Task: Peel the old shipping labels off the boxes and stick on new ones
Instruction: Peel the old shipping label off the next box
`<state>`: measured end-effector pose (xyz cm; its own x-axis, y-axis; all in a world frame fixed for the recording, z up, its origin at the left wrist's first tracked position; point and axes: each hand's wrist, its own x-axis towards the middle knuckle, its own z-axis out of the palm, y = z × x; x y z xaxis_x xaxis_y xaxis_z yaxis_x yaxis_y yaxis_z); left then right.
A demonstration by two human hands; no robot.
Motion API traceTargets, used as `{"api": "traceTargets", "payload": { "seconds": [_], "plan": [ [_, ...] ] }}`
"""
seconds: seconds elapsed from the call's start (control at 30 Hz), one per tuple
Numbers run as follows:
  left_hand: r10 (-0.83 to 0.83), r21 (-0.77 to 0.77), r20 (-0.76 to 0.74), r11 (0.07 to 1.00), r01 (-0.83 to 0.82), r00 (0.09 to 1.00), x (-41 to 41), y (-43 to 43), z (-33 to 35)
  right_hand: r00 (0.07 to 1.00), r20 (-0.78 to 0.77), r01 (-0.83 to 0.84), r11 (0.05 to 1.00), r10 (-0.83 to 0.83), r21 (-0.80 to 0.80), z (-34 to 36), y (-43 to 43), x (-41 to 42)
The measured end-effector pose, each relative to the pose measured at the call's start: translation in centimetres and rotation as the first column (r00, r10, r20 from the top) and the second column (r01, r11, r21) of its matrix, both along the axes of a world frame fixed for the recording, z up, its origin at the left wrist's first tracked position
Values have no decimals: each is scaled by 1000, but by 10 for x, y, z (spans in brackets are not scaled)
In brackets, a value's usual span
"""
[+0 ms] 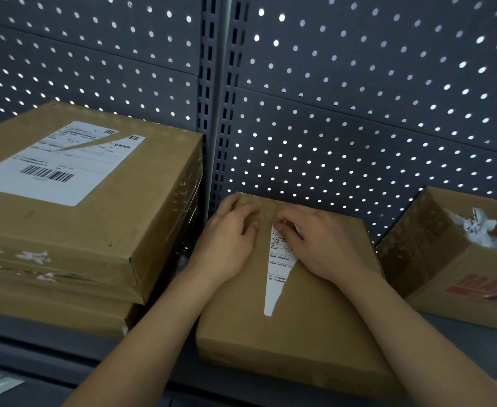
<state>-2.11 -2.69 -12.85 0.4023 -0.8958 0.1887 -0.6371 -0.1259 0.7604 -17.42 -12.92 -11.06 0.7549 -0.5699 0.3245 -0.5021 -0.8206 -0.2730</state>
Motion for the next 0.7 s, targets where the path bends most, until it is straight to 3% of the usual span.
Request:
{"api": "traceTargets", "payload": {
  "seconds": [0.7],
  "plan": [
    [12, -21, 0, 1000, -12, 1000, 2, -1, -3, 1000, -24, 13, 1000, -13, -15, 1, 2, 2]
  ]
}}
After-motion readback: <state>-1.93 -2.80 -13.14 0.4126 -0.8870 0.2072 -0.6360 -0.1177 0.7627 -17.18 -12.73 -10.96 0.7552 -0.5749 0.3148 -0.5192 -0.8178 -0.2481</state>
